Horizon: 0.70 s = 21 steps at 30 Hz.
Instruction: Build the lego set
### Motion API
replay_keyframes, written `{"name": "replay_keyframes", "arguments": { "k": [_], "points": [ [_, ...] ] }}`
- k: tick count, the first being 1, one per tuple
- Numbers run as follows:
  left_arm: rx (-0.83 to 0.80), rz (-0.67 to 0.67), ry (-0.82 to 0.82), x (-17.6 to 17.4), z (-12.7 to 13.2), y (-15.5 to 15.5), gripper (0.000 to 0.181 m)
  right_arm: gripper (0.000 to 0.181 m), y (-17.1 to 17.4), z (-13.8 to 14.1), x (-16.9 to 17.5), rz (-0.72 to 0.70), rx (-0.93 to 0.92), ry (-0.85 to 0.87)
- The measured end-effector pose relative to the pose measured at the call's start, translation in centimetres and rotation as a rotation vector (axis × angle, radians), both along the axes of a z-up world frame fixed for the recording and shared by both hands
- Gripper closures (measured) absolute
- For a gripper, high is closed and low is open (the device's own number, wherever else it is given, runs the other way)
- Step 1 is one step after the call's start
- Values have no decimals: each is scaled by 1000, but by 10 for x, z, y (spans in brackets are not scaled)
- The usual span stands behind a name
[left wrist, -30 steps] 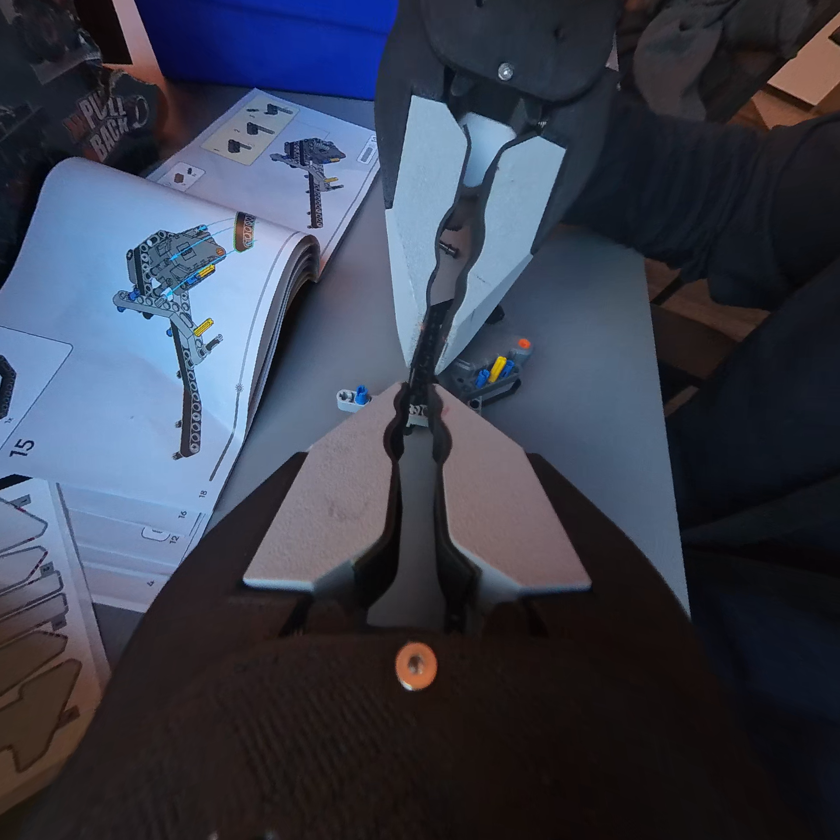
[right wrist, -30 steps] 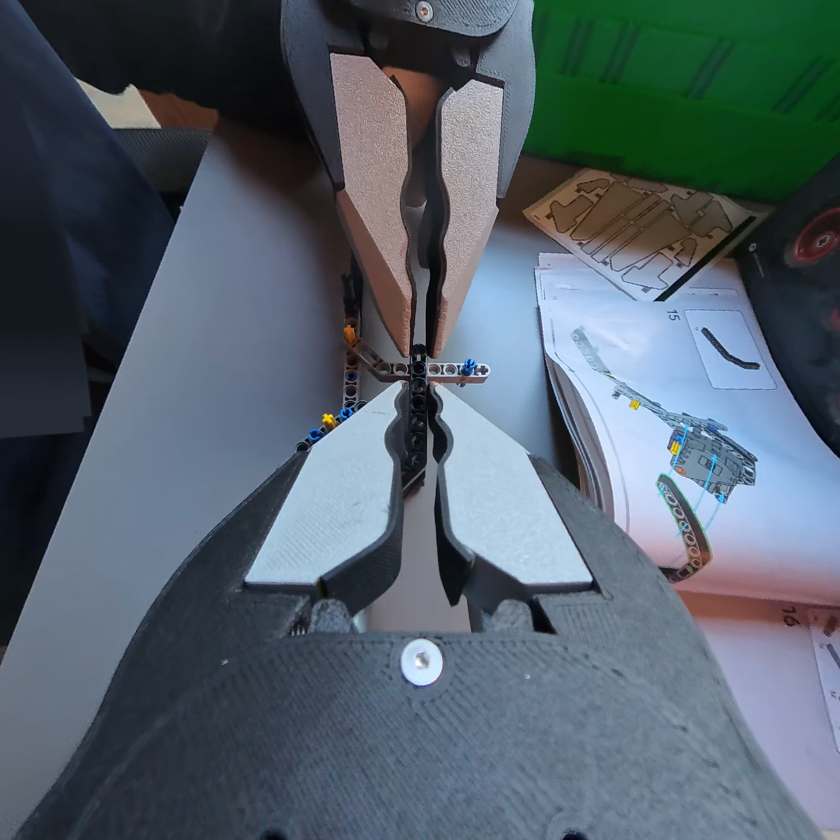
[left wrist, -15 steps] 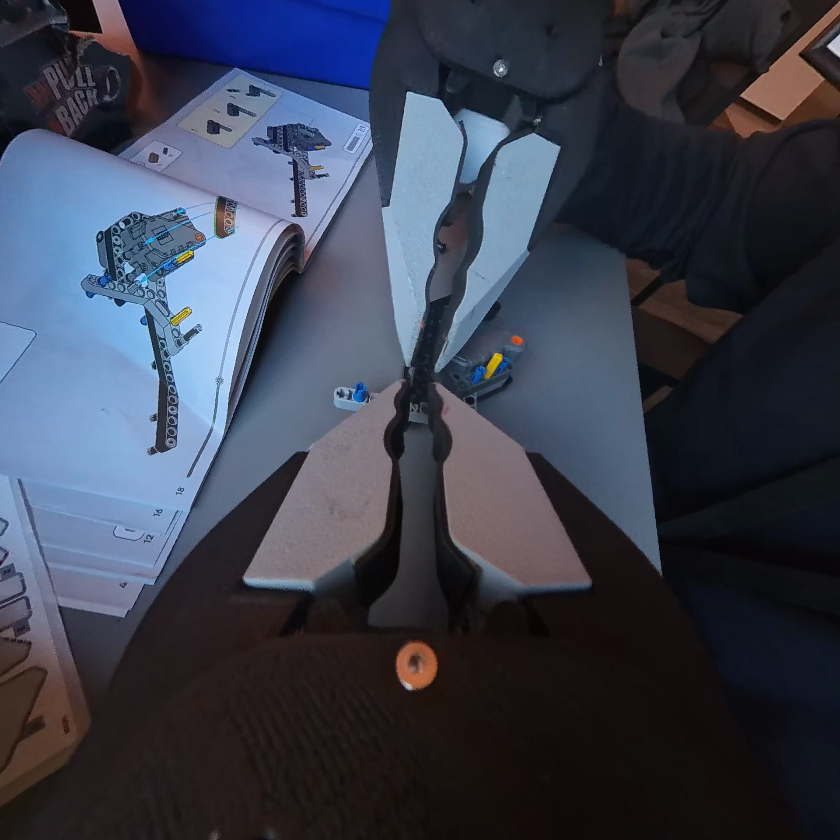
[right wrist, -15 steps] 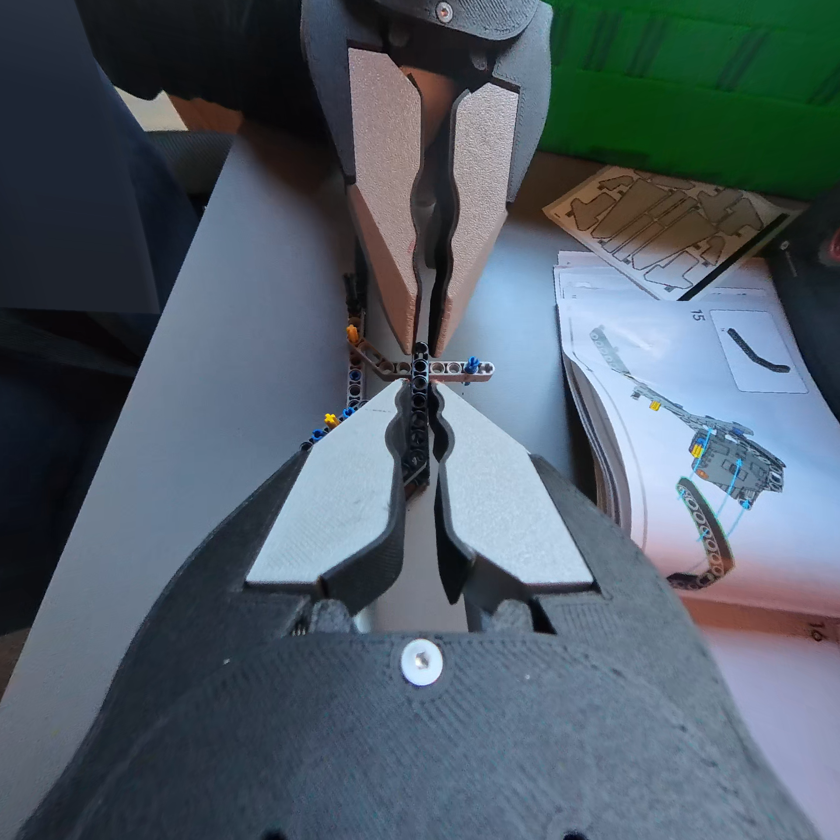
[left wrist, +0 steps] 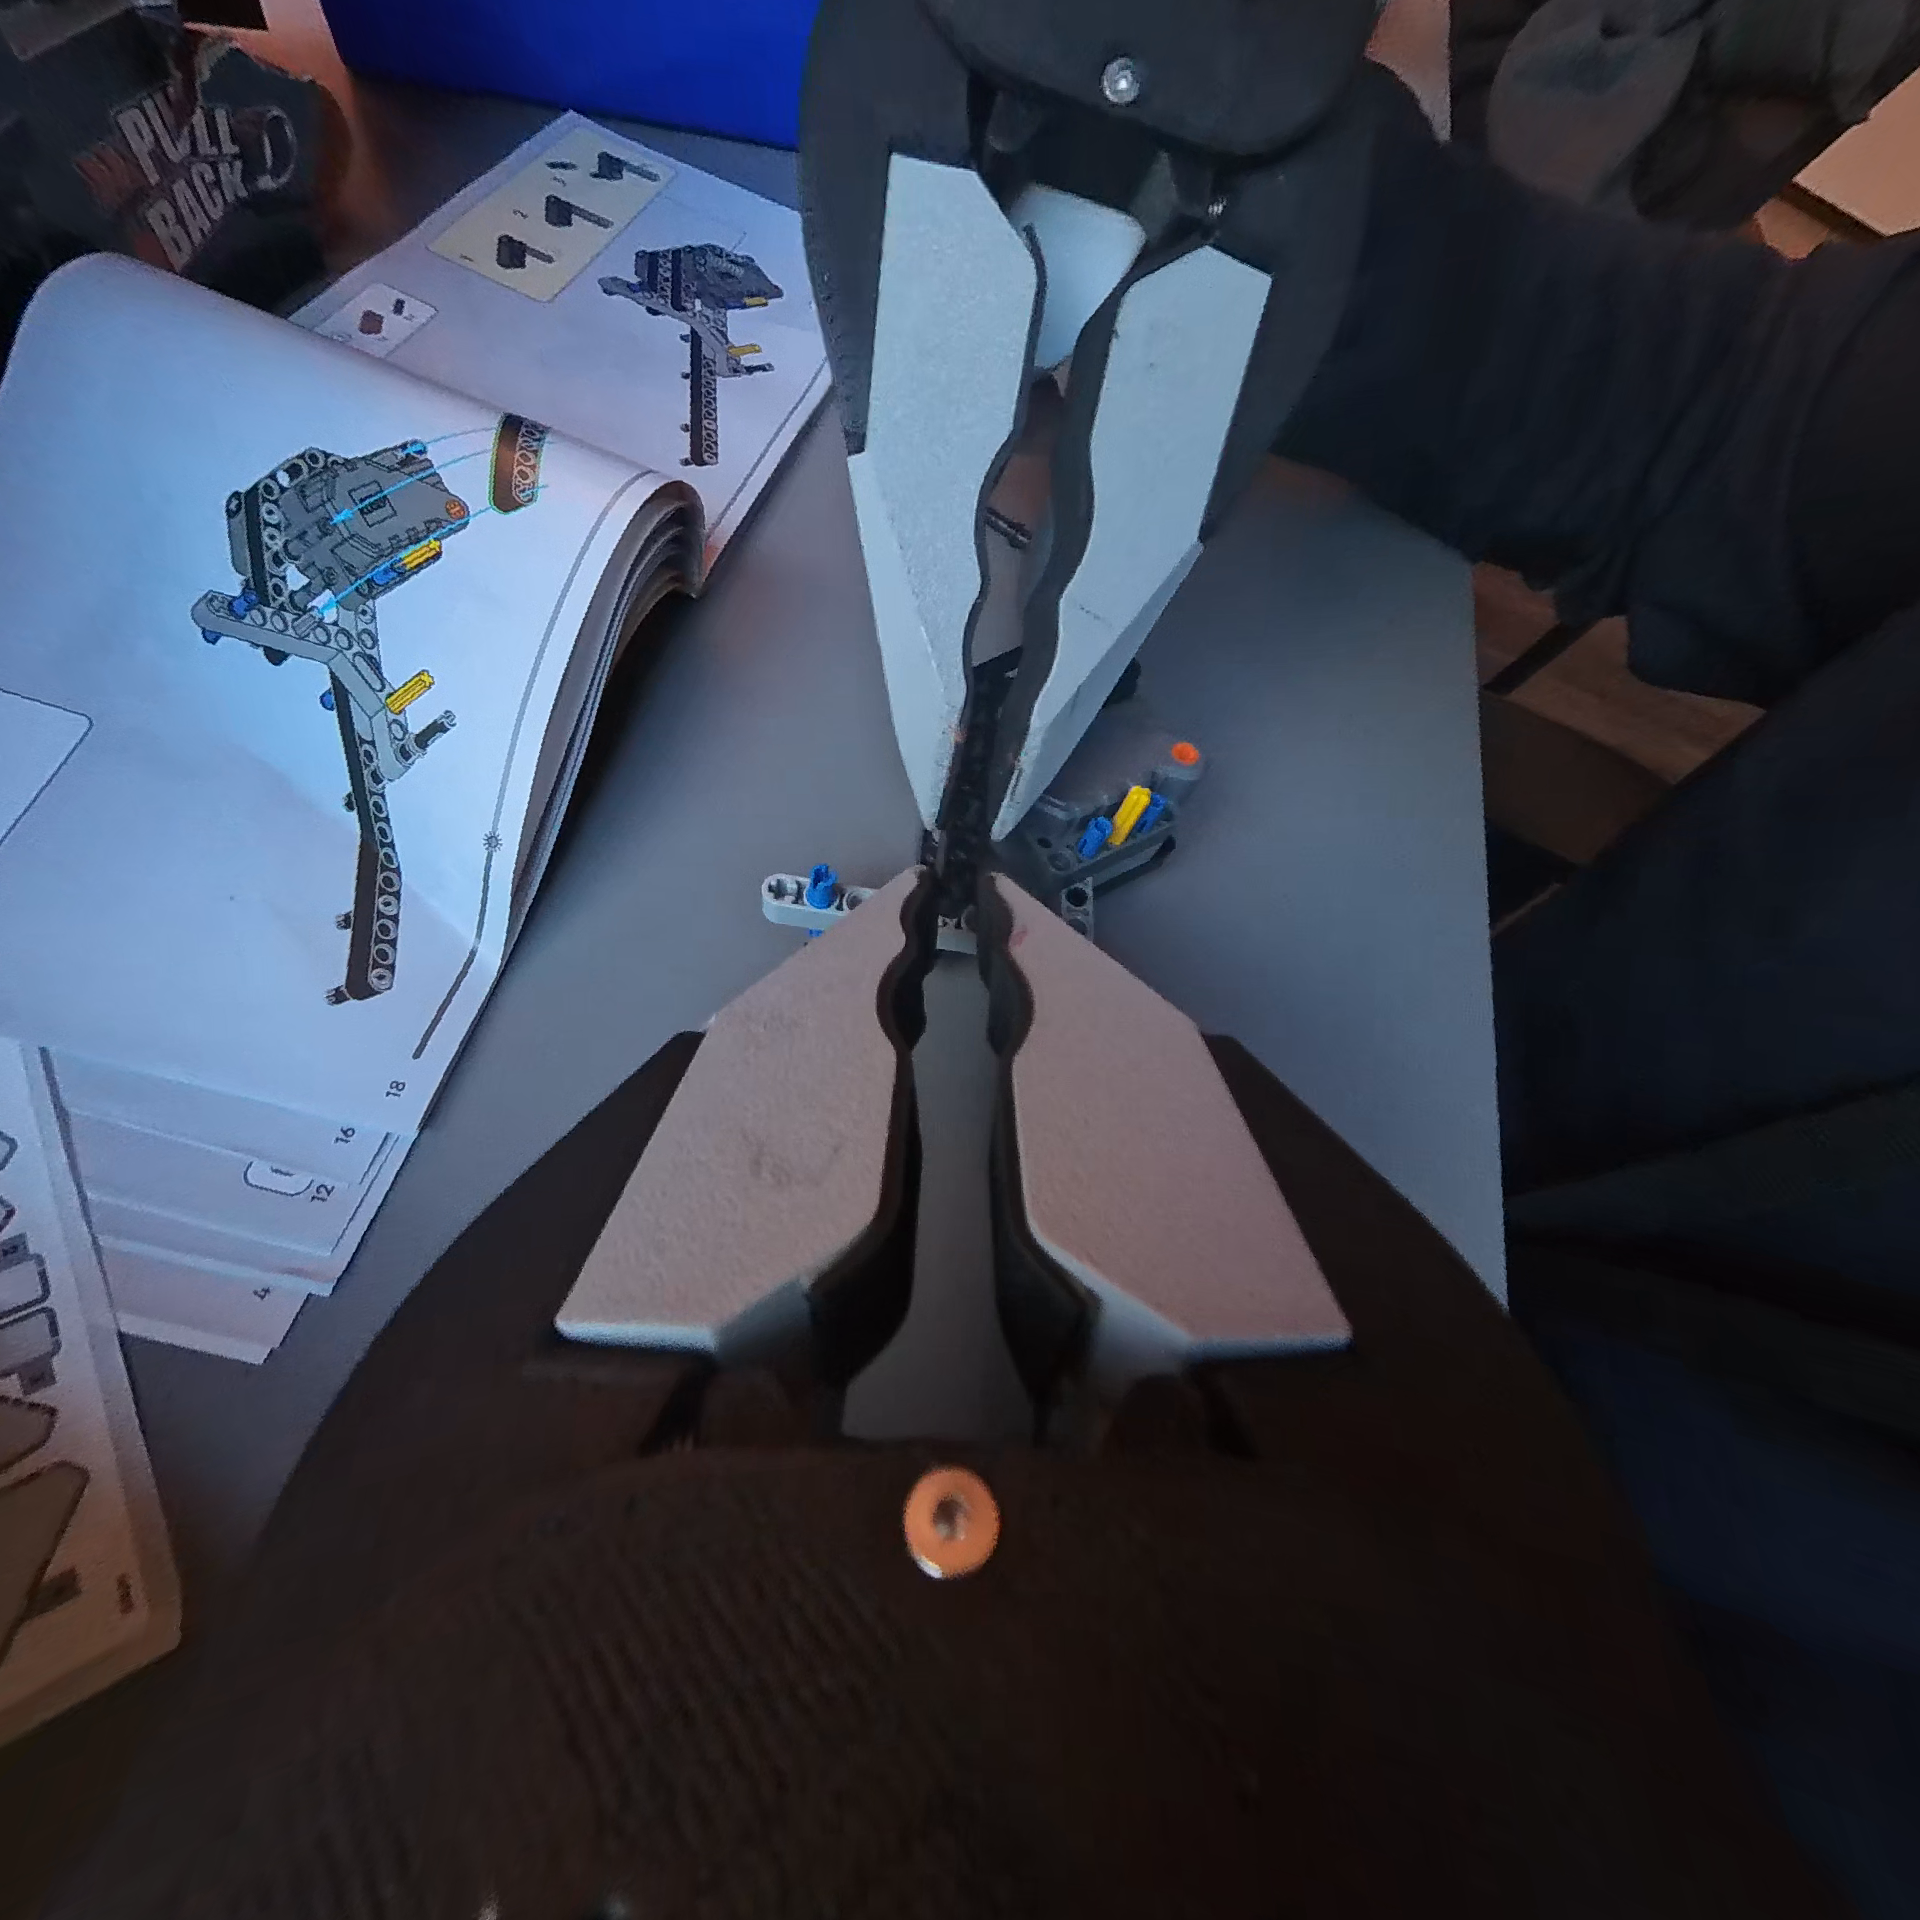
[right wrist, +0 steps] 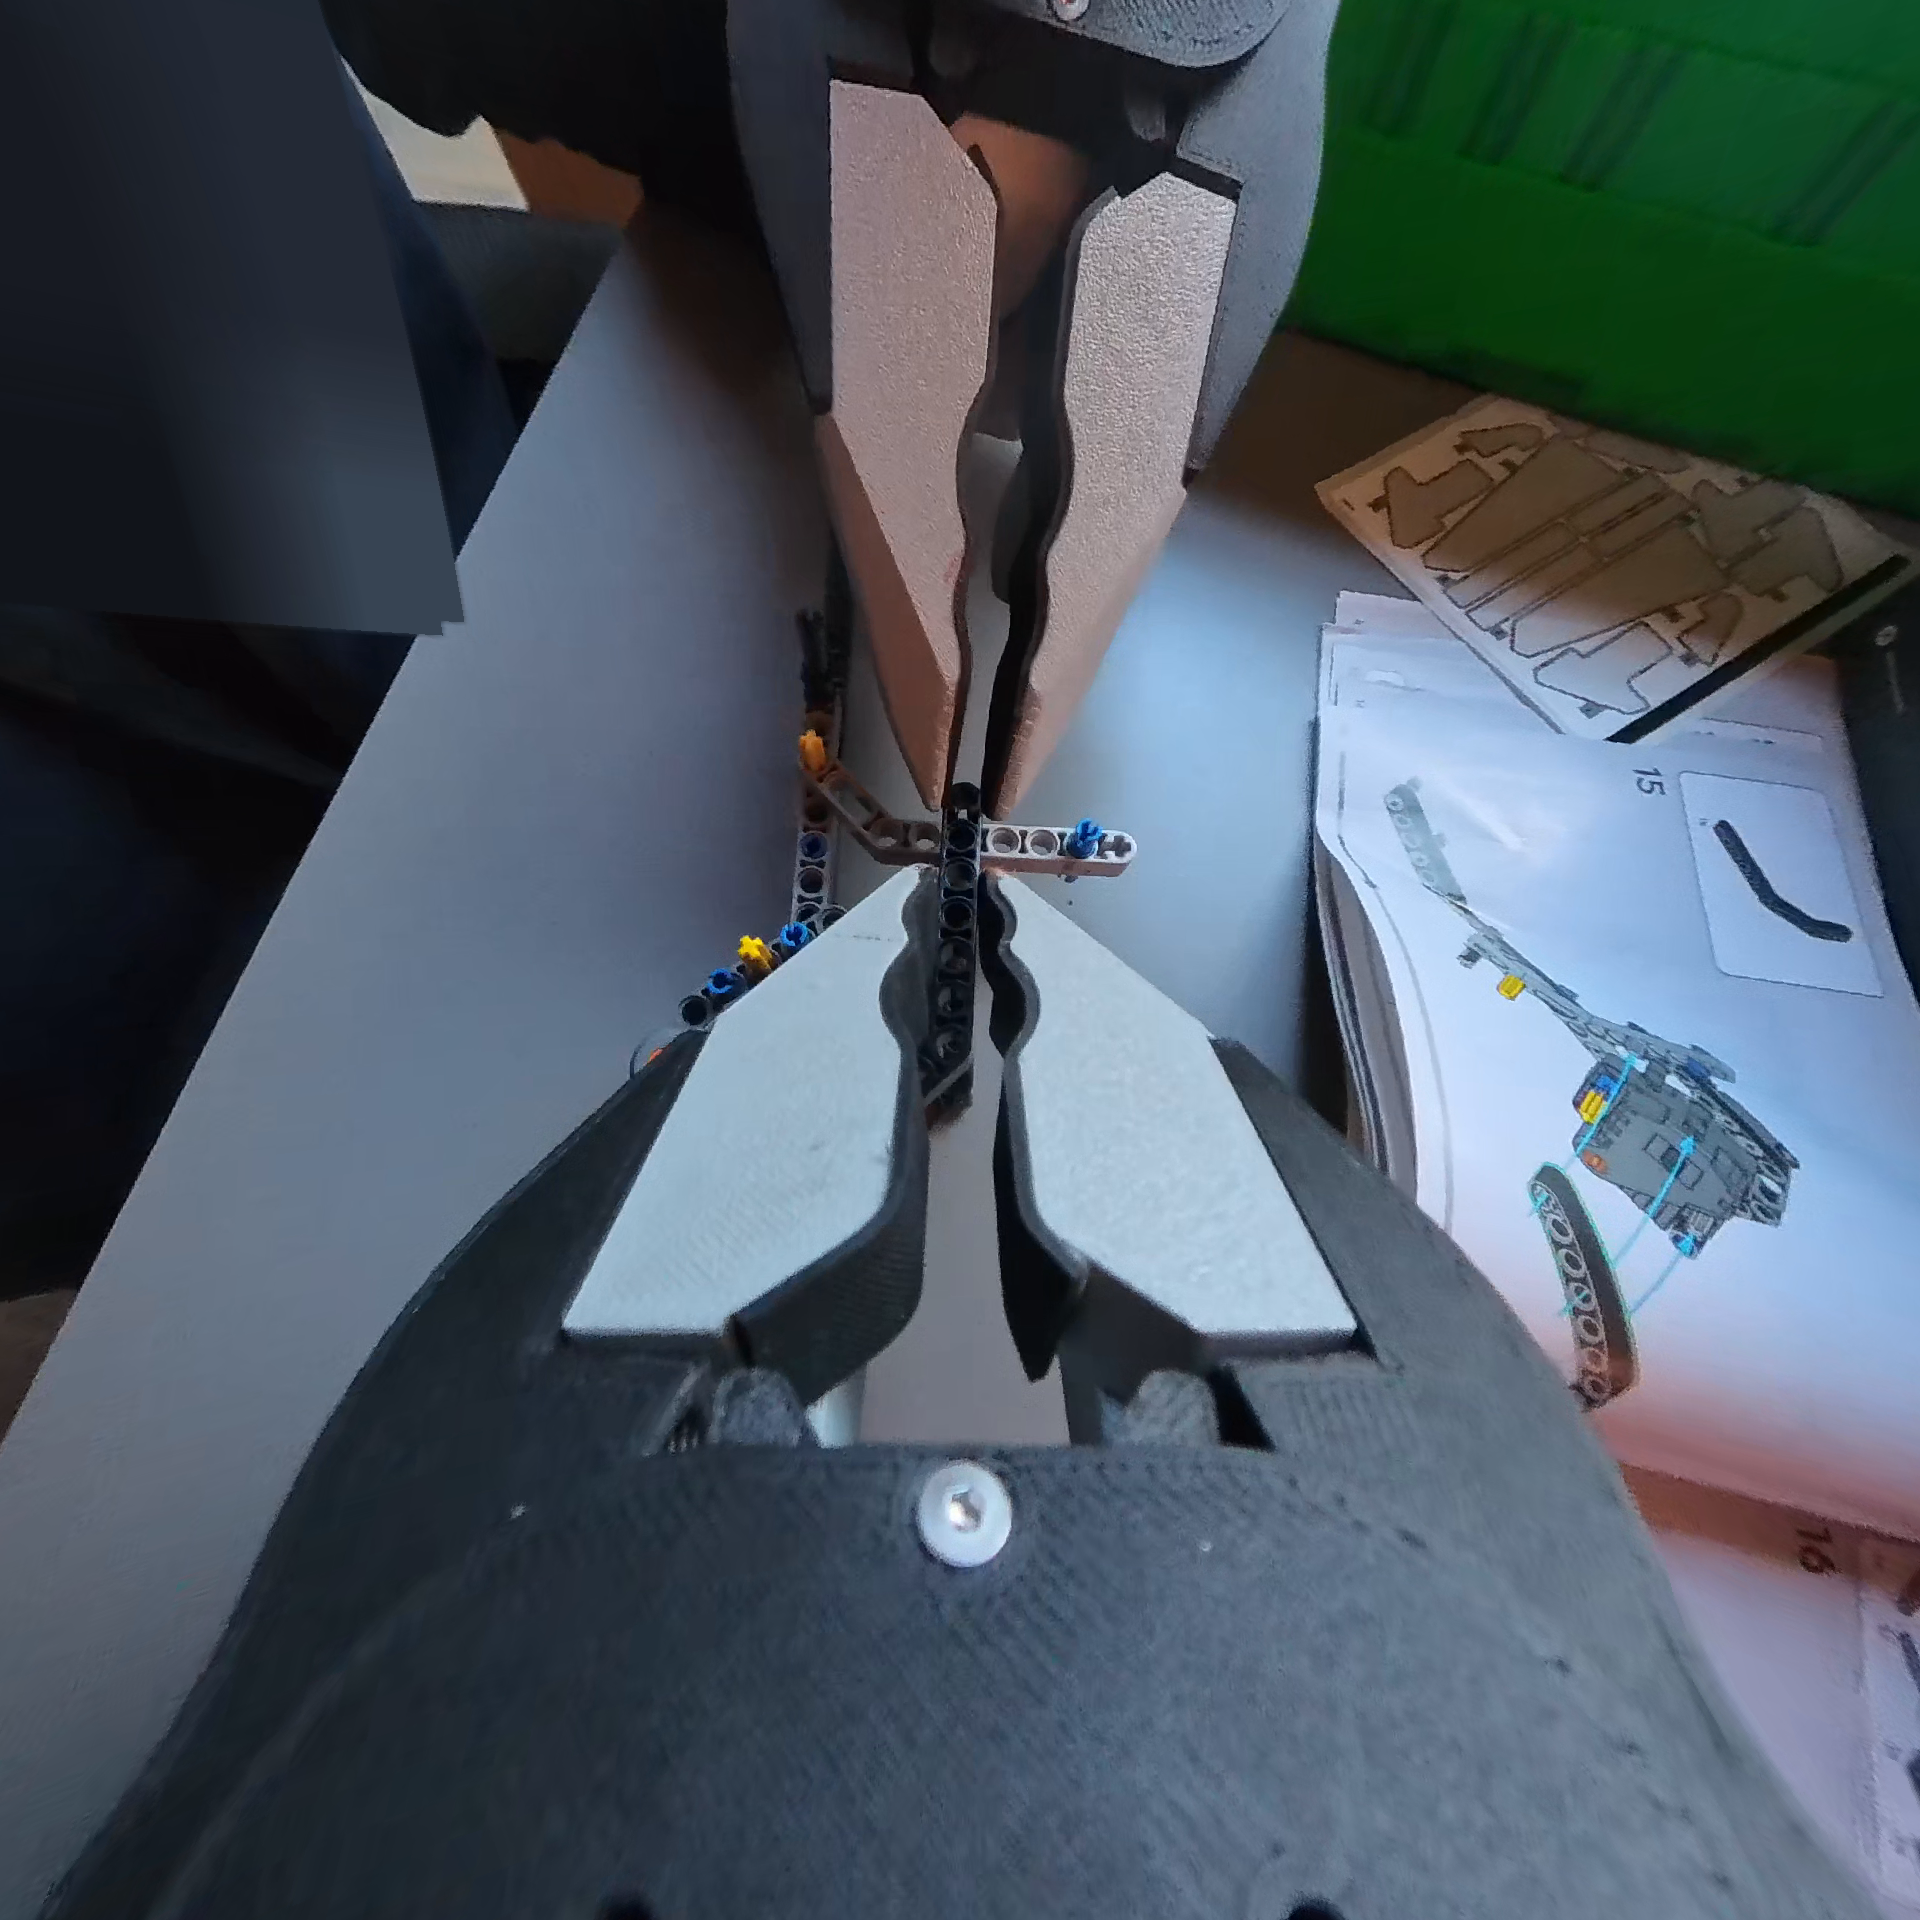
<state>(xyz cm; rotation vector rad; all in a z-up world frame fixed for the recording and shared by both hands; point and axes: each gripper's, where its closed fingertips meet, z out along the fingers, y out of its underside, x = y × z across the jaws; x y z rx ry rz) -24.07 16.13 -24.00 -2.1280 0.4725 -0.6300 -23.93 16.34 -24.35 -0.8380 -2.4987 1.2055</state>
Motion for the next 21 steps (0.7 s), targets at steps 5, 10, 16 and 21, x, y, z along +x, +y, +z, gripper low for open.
{"name": "replay_keyframes", "arguments": {
  "k": [5,10,16,21],
  "points": [
    [-7,12,-17,-1,0,0,177,174,6,0,2,-53,-49,-73],
    [-3,7,-1,0,-1,0,177,176,15,0,6,-65,14,-30],
    [-1,9,7,1,0,1,177,176,14,-1,7,-47,40,1],
    [10,15,22,0,0,1,177,177,14,-3,8,-29,23,-12]
  ]
}}
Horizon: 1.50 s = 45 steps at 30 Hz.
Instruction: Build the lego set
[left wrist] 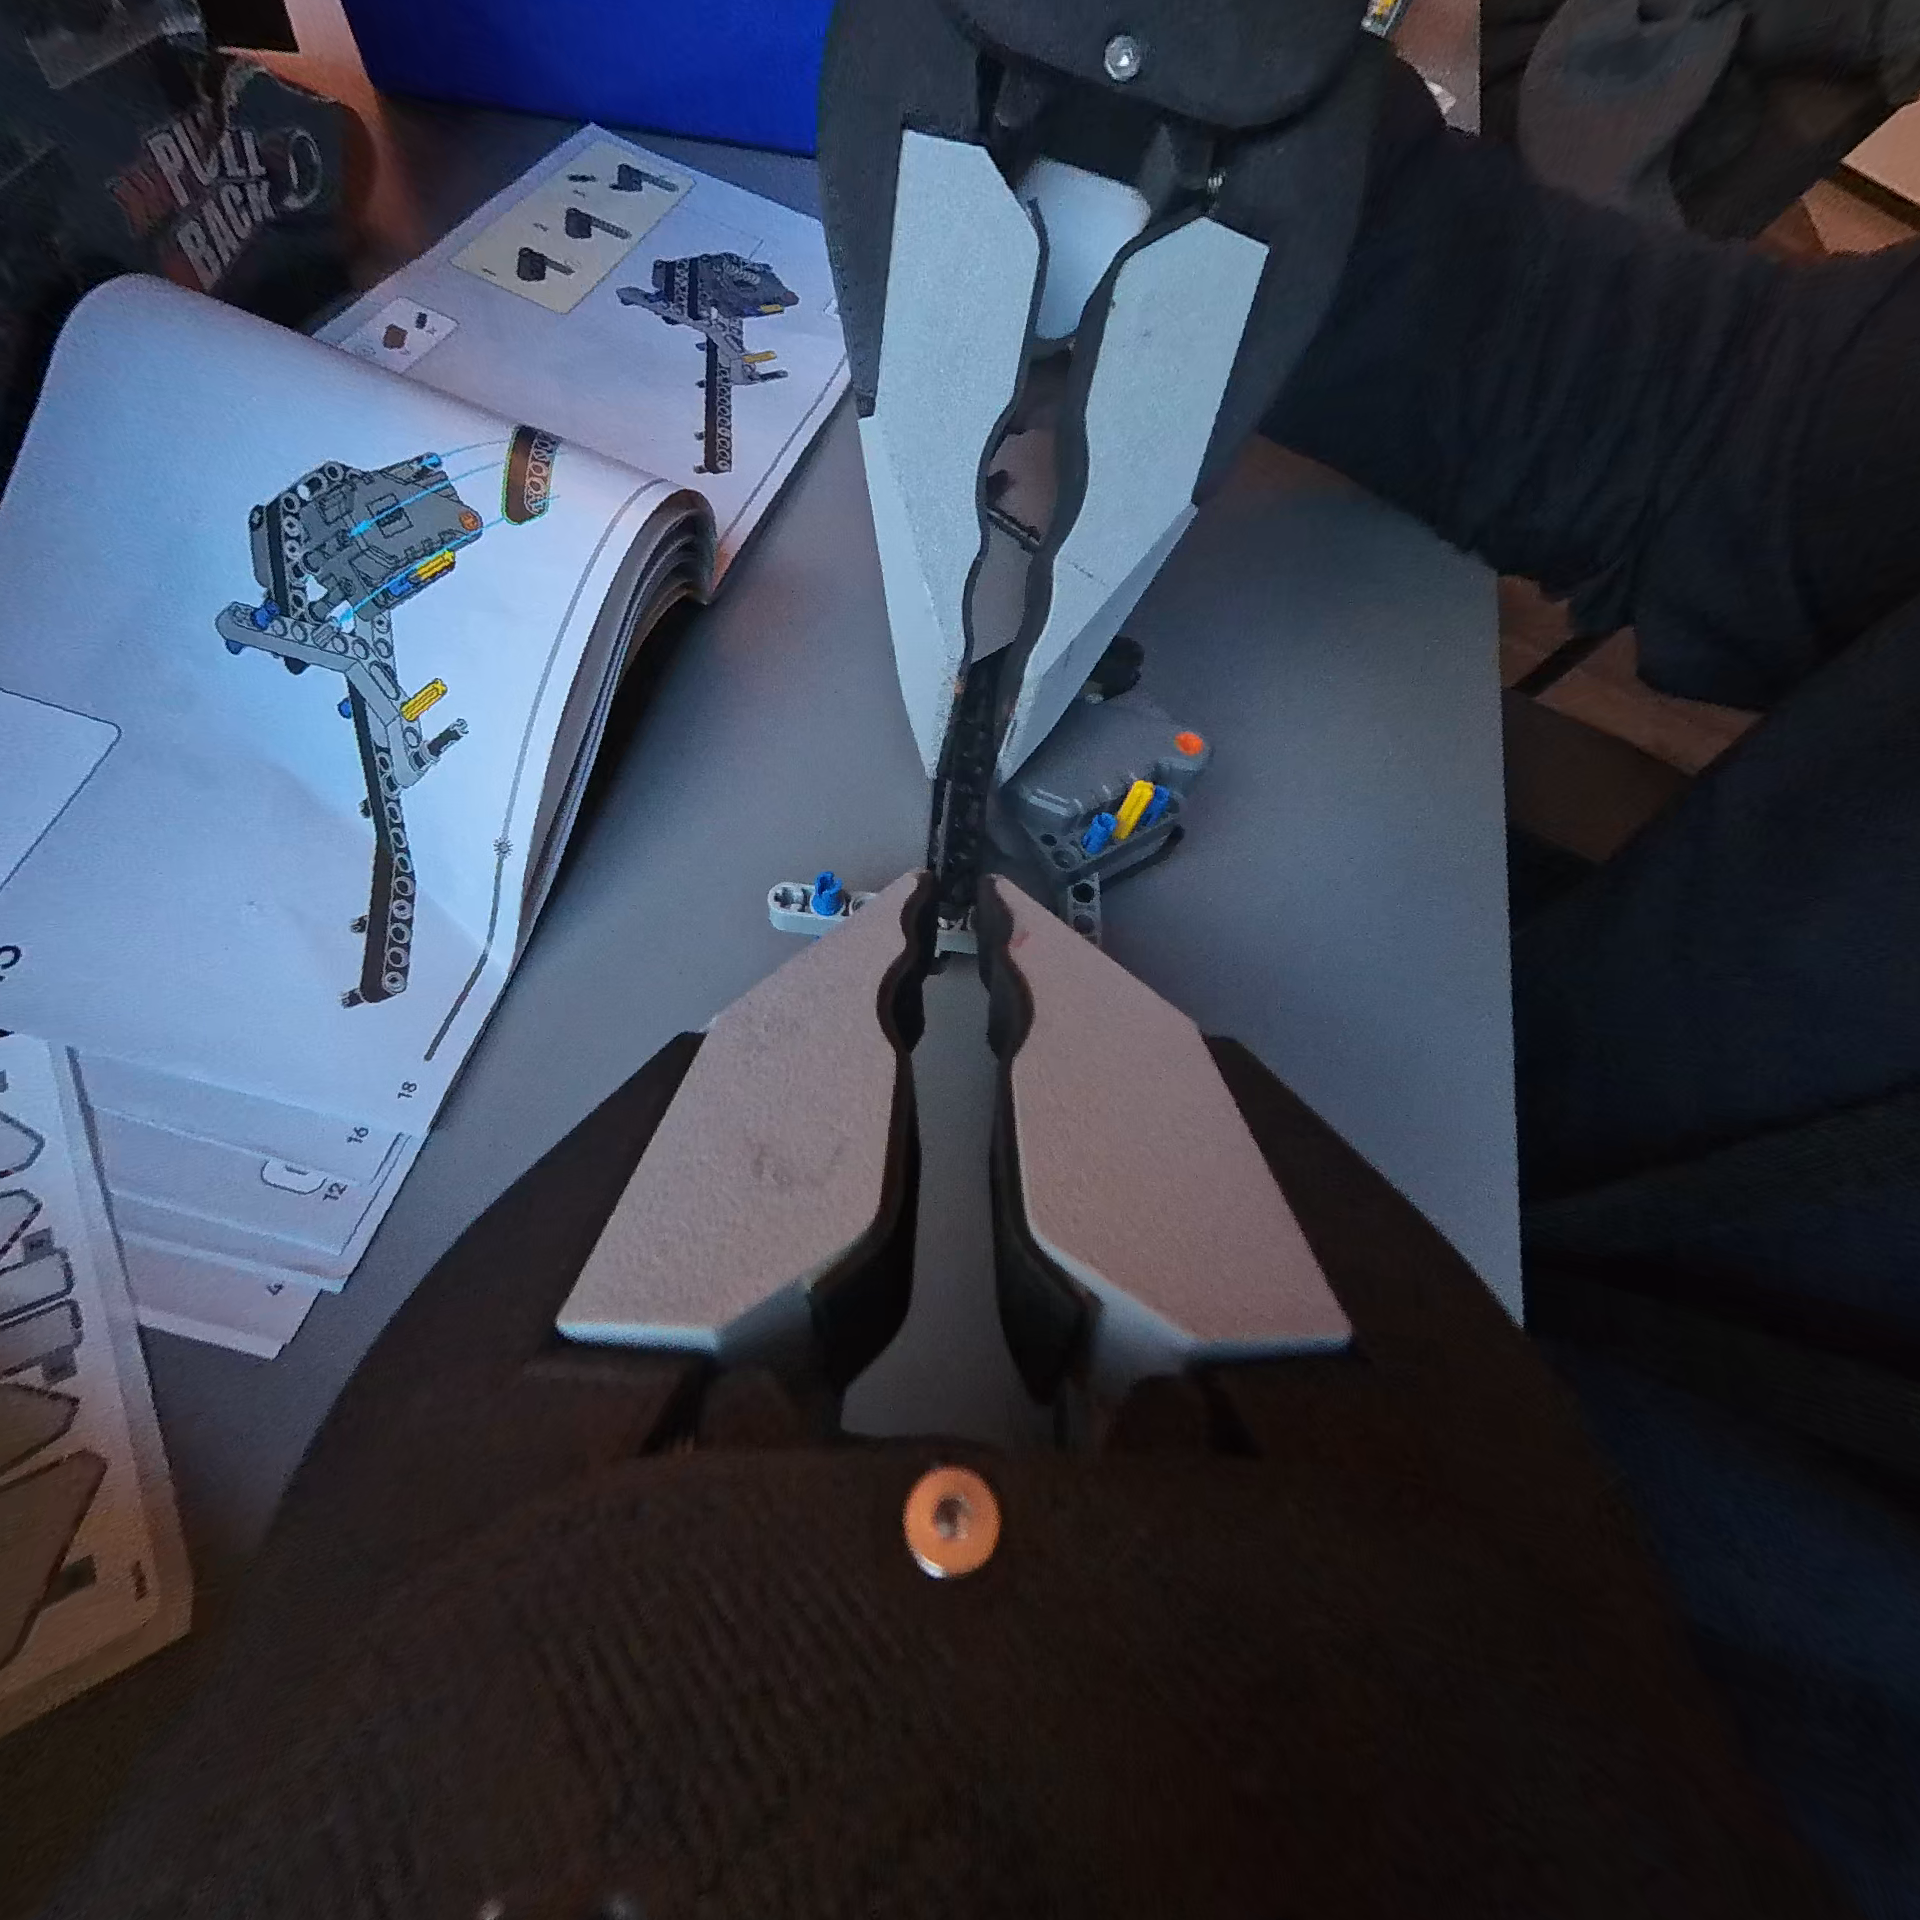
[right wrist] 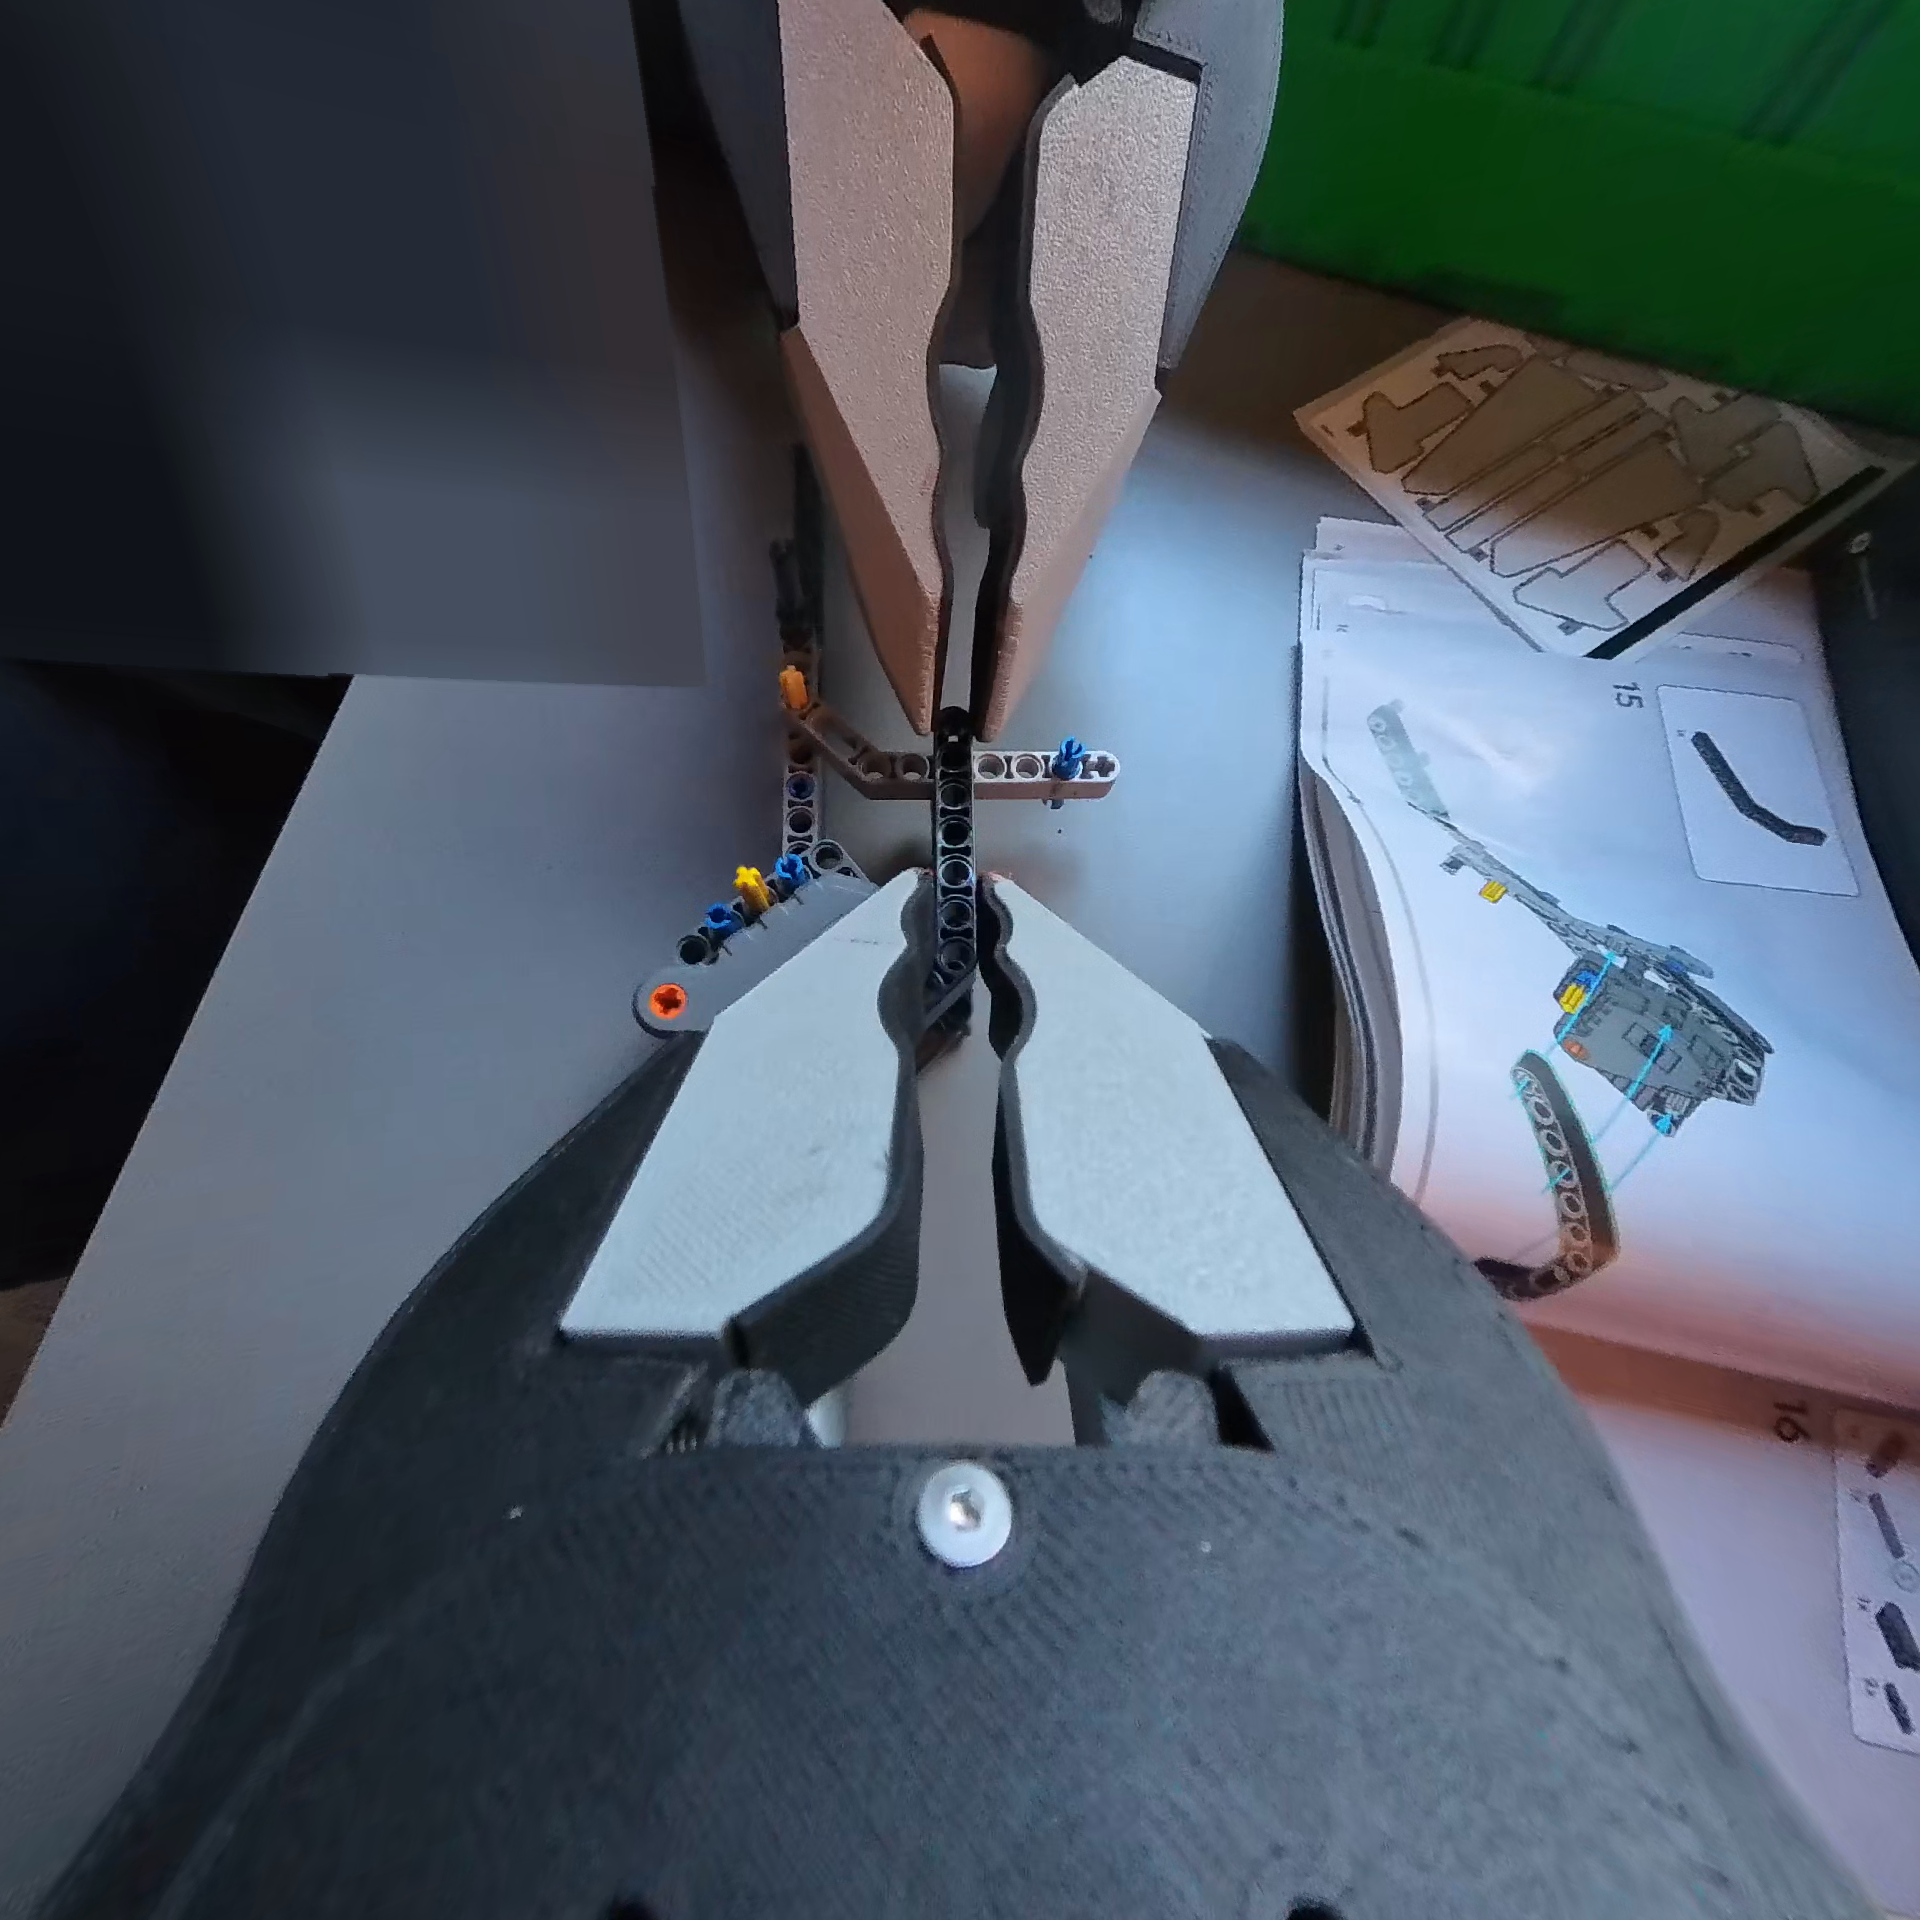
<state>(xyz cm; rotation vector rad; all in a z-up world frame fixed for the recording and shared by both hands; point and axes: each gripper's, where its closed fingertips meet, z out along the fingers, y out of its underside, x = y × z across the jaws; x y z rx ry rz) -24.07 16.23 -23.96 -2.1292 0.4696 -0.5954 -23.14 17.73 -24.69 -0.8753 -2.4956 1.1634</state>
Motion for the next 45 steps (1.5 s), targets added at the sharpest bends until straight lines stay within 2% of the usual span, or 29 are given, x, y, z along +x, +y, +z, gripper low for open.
{"name": "replay_keyframes", "arguments": {
  "k": [18,45],
  "points": [
    [29,3,-44,1,8,2,177,176,-2,-5,2,35,-40,-12],
    [-5,-4,-39,-2,2,-1,177,177,-3,0,-2,-25,-83,-48]
  ]
}}
